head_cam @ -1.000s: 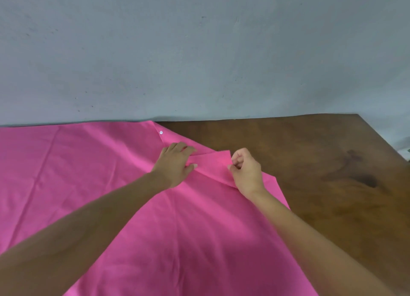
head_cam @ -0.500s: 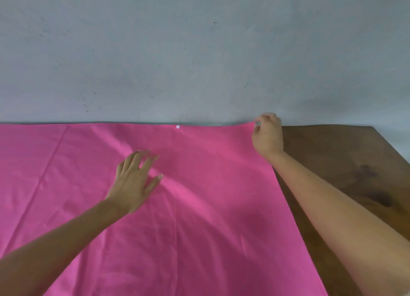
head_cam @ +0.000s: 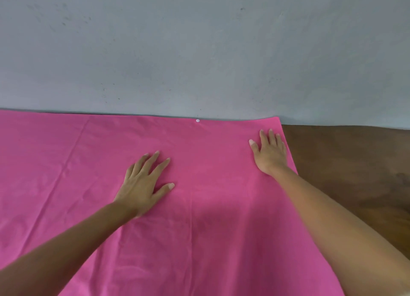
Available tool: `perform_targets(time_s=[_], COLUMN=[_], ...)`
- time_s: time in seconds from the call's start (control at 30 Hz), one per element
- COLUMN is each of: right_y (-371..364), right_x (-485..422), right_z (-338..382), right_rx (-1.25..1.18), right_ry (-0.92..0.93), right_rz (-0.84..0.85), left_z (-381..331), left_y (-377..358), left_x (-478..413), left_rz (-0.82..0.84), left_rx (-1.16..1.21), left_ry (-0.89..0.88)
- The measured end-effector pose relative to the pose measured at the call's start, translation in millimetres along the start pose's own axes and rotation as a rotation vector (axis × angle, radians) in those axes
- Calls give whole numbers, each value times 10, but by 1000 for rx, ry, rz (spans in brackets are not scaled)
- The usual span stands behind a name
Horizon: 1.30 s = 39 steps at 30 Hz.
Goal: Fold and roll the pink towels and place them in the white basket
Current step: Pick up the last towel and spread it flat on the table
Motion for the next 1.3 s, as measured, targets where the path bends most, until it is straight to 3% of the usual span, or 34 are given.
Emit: perform_targets(time_s=[0.27,0.6,0.83,1.3], right_y=[113,-204,-452,-407], right_x=[341,2525,3693,4129], right_z=[37,-56,-469,-967], right_rx=[-106,-159,-90,-64], right_ry=[10,-39,-255,-281], right_rz=[-1,-85,-136,-177], left_z=[-97,-882,-982,-1013], left_y=[61,-54,-210,-183], left_x=[-13,135,149,167], left_rz=[16,87,63,67], left_rx=[-42,-34,-114,-147], left_ry=[-33,-395,-449,-446])
Point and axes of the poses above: each hand's wrist, its own x-axis away from the middle knuckle, its own y-axis out of the back of the hand, z = x × y, the point moved 3 cm from there along -x, towards the middle knuckle, and after that the axes turned 5 degrees about -x, right-handed, at the moved point
